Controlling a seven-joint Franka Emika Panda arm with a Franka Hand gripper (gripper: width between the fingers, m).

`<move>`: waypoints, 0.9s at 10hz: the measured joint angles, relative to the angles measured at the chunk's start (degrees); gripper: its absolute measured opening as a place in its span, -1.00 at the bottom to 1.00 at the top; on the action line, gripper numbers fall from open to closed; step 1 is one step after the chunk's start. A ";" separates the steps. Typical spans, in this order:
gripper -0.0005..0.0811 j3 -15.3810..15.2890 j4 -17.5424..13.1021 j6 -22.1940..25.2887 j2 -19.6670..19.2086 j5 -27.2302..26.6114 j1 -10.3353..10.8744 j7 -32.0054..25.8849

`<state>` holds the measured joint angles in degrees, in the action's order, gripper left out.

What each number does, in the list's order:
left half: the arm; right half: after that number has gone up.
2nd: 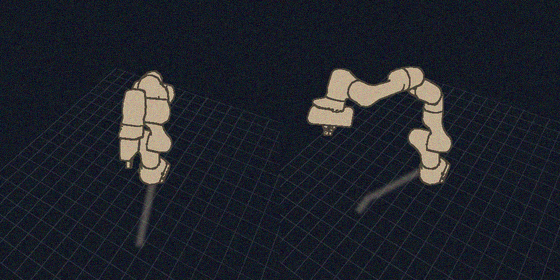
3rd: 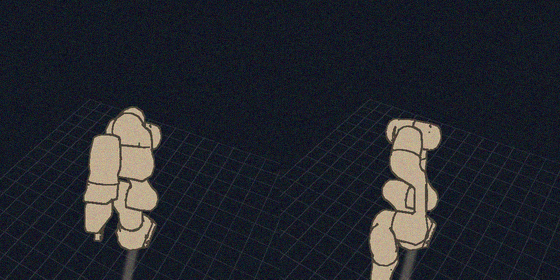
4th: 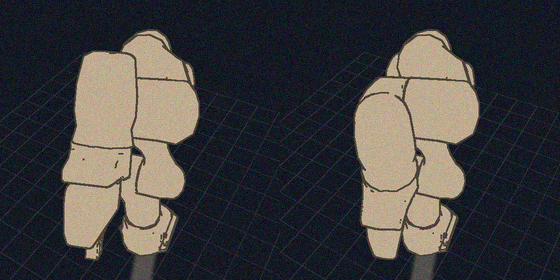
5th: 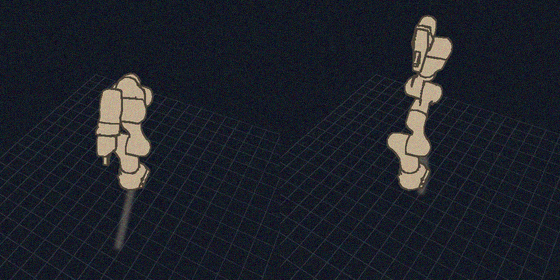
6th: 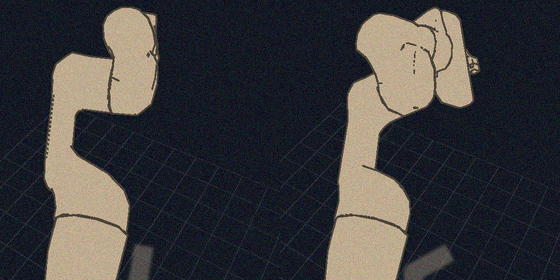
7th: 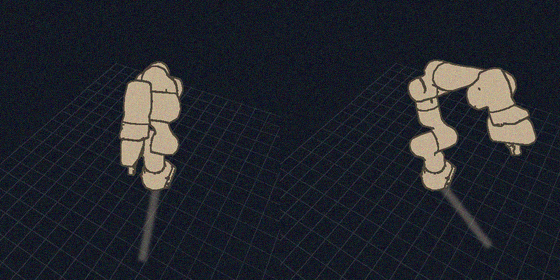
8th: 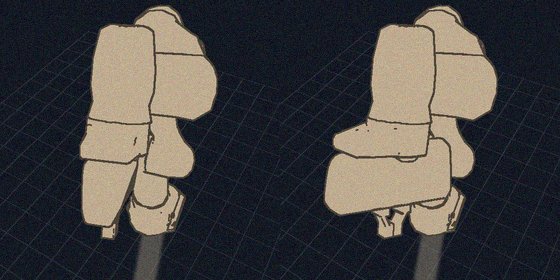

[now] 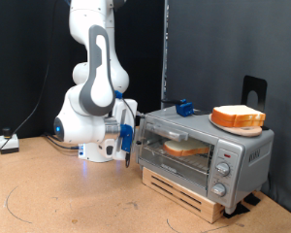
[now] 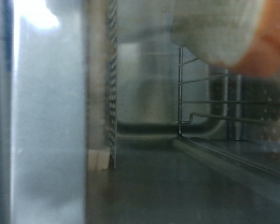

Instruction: Make a piece of toast with the oven

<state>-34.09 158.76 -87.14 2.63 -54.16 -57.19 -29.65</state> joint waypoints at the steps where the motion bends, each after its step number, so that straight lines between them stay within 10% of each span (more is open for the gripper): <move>1: 0.99 -0.46 1.46 -0.13 2.45 -1.67 0.65 -0.50; 5: 0.99 -0.39 2.88 2.16 8.76 -2.20 0.70 1.22; 9: 0.99 0.77 0.11 -8.09 5.36 2.31 -3.55 6.44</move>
<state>-33.32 158.86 -95.24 8.00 -51.85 -60.74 -23.21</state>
